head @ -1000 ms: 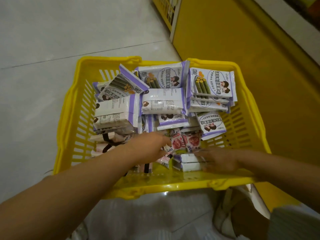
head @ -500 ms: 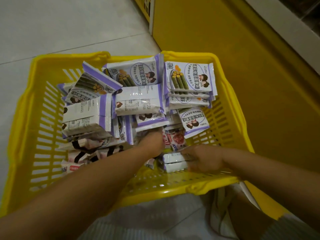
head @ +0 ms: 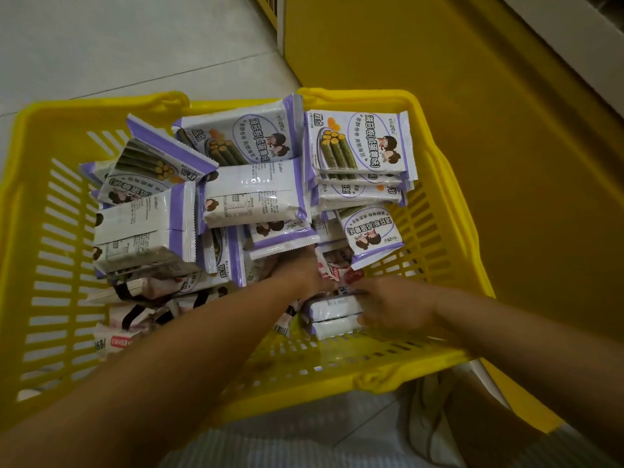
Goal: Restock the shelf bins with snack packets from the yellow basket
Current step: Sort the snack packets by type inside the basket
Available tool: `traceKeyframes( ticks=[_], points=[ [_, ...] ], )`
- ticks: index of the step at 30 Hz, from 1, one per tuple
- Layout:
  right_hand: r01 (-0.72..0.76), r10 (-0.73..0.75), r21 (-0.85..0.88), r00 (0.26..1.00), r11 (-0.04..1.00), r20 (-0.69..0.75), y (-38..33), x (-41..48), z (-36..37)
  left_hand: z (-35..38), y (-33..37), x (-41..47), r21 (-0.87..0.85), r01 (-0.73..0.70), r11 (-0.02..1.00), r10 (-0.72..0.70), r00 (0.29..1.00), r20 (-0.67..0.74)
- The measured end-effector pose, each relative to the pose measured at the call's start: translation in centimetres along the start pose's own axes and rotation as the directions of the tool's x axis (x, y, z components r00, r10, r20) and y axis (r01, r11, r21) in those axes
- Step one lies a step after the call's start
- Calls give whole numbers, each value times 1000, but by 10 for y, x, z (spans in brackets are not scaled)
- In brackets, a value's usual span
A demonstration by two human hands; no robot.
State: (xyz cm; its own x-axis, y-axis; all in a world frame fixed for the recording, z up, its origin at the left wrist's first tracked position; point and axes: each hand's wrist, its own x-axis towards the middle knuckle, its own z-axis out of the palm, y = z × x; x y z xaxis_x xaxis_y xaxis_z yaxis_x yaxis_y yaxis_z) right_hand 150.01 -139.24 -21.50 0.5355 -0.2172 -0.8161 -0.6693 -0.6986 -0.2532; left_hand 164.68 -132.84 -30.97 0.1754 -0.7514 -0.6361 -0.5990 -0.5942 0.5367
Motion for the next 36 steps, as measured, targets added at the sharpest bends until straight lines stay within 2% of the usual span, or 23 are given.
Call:
traceKeyframes(
  ticks=[5,10,13,15,19,22,25,29,32,36],
  points=[
    [-69,69,-32,998,997,3,4,3,2,-2,-5,1,-3,-57,998,57,998,40],
    [-86,88,-47,996,995,27,4,12,0,-13,-6,-8,17,-63,998,60,985,164],
    [-71,77,-96,995,993,60,1,14,-2,-31,-5,-11,149,-35,988,-6,964,267],
    [-61,70,-109,995,992,76,-1,14,-3,-35,-4,-13,245,-59,968,-7,965,262],
    [-30,48,-195,995,980,90,-5,11,-4,-14,1,-19,174,-213,961,198,975,99],
    [-13,38,-238,994,971,102,-6,8,-4,-9,5,-16,322,-389,863,356,921,160],
    [-3,30,-226,993,974,115,-5,7,-4,-13,5,-12,399,-452,798,394,892,222],
    [7,20,-223,993,975,119,-4,7,-4,-18,12,-9,321,-454,831,387,887,252],
    [9,17,-219,993,976,116,-3,7,-2,-16,26,-6,250,-400,882,348,909,228],
    [20,-5,-168,996,986,88,0,6,0,-9,31,-4,305,-354,884,288,927,240]
  ],
)
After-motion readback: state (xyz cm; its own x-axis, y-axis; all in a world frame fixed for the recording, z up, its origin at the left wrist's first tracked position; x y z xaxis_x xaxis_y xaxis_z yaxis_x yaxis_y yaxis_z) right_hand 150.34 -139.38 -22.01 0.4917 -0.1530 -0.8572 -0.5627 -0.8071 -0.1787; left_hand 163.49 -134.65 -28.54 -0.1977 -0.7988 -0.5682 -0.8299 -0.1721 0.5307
